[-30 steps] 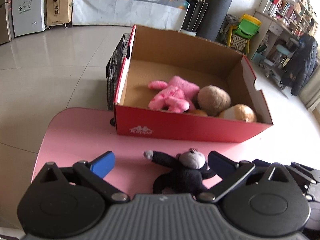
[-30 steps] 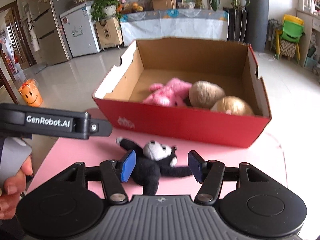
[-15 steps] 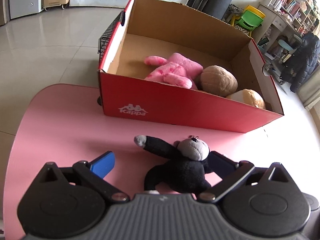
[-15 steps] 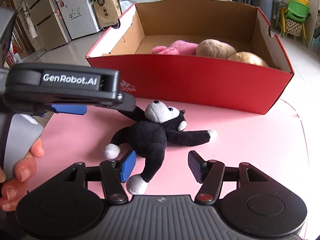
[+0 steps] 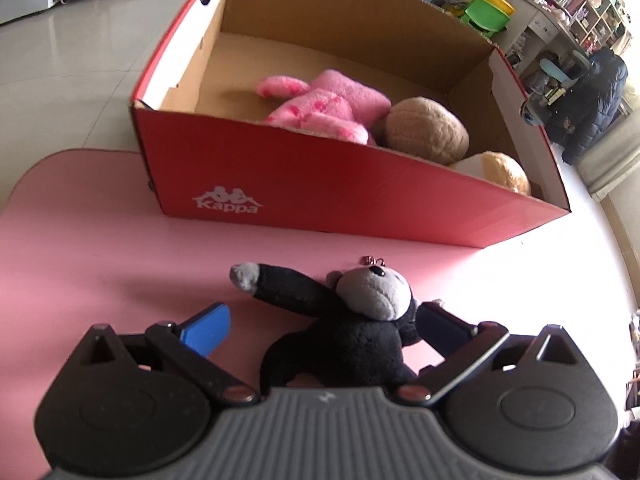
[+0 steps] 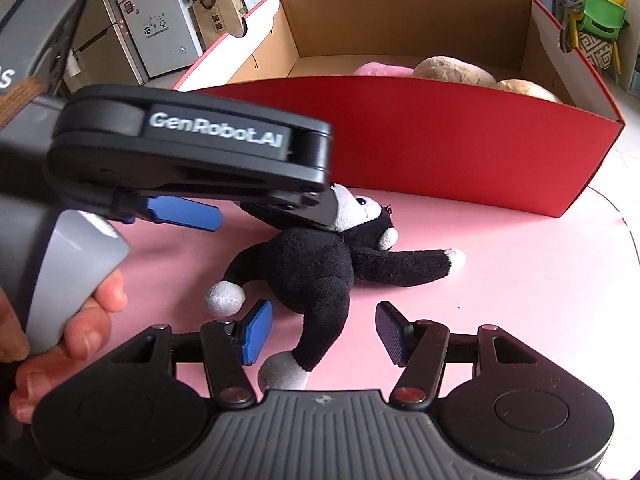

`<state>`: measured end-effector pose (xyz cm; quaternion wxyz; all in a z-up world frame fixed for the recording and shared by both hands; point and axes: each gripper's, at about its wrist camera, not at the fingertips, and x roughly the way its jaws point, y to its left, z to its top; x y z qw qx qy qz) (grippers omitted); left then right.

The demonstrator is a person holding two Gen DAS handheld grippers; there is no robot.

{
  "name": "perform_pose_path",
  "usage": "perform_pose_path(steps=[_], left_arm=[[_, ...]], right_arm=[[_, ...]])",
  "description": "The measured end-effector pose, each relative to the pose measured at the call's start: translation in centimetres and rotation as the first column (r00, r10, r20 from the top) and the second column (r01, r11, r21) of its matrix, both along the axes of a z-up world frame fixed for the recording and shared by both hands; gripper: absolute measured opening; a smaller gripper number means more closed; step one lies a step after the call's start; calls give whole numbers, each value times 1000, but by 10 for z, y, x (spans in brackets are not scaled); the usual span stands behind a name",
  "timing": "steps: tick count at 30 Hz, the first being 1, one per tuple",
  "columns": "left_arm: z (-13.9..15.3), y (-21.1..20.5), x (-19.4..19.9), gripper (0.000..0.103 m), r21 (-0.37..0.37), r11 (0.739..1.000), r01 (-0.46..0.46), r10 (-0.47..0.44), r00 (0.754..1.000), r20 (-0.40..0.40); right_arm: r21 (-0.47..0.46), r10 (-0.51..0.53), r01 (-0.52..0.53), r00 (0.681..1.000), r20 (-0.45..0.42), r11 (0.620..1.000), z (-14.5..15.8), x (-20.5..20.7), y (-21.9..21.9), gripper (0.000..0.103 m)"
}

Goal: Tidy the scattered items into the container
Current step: 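Close the left gripper on the monkey plush while the right gripper grips it too, then lift the monkey plush with both grippers and carry it over the shoebox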

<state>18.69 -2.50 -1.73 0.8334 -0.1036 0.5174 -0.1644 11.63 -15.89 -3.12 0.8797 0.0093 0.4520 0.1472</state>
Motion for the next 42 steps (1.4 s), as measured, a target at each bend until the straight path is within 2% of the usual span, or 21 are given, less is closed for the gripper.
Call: perform_pose_path(steps=[2,4,10,12,13,16,22,28,37,42], left_arm=[[-5,-1,3,103,-13,1000,1,-1,1000,-14],[-10,-3,5,103,-19,1000,1,-2,1000,-28],[-23,-10,7,103,-17,1000,23,-24,998,-50],[-26,-13,6,103,-7,999,31,-32,998,-54],[-26,-13,6,103,-8,999,33,-33,998,-50],[-24,-14,4,101,-12,999,37,-37,999,-40],[-20,-14,0,91,-18,999,45,-46,999,-19],[-15,-13,-4,91,-31,998,48,-48,999,-2],[17,3,-17,91,-67,998,16,-13,999,40],[47,8,-33,91,-49,999,14,-9,995,102]], right_arm=[[-1,-6,6,1000,0,1000,-3,1,0,57],[-1,-15,15,1000,-4,1000,-6,3,-1,49],[15,-5,5,1000,-3,1000,-10,3,0,41],[16,13,-13,1000,2,1000,-10,2,3,30],[16,21,-21,1000,2,1000,-10,2,3,28],[12,27,-27,1000,7,1000,-7,2,4,26],[12,39,-39,999,20,999,-3,-1,4,23],[10,52,-53,998,39,999,8,-5,4,22],[-15,106,-105,988,109,994,31,-19,15,22],[-17,139,-138,976,169,990,55,-32,16,22]])
